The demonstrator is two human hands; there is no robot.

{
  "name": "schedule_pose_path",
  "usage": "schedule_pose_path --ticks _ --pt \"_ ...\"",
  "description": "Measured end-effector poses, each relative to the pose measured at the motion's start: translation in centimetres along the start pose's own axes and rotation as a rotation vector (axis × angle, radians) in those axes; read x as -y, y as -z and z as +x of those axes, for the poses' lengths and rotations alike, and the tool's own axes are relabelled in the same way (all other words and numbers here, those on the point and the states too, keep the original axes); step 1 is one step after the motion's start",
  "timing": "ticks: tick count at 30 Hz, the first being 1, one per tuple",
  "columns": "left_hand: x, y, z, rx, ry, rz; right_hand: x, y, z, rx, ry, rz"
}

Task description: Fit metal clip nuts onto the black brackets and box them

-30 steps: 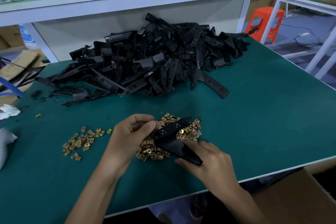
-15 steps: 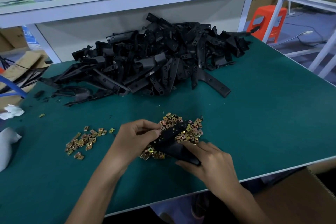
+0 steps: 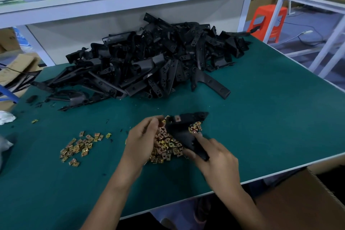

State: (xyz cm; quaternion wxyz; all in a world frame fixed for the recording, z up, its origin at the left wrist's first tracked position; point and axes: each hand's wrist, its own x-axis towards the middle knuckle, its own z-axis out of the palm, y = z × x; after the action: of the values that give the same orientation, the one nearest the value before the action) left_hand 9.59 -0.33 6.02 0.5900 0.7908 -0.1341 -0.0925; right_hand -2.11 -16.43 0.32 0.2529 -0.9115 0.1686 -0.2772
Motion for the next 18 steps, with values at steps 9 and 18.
schedule_pose_path --ticks 9,18 --pt "3.4 -3.7 1.3 0.18 -0.324 0.838 -0.9 -0.3 0.1 -0.065 -0.16 0.21" --pt "2.6 -3.4 1.9 0.159 -0.283 0.64 -0.8 -0.2 0.1 -0.071 -0.136 0.202"
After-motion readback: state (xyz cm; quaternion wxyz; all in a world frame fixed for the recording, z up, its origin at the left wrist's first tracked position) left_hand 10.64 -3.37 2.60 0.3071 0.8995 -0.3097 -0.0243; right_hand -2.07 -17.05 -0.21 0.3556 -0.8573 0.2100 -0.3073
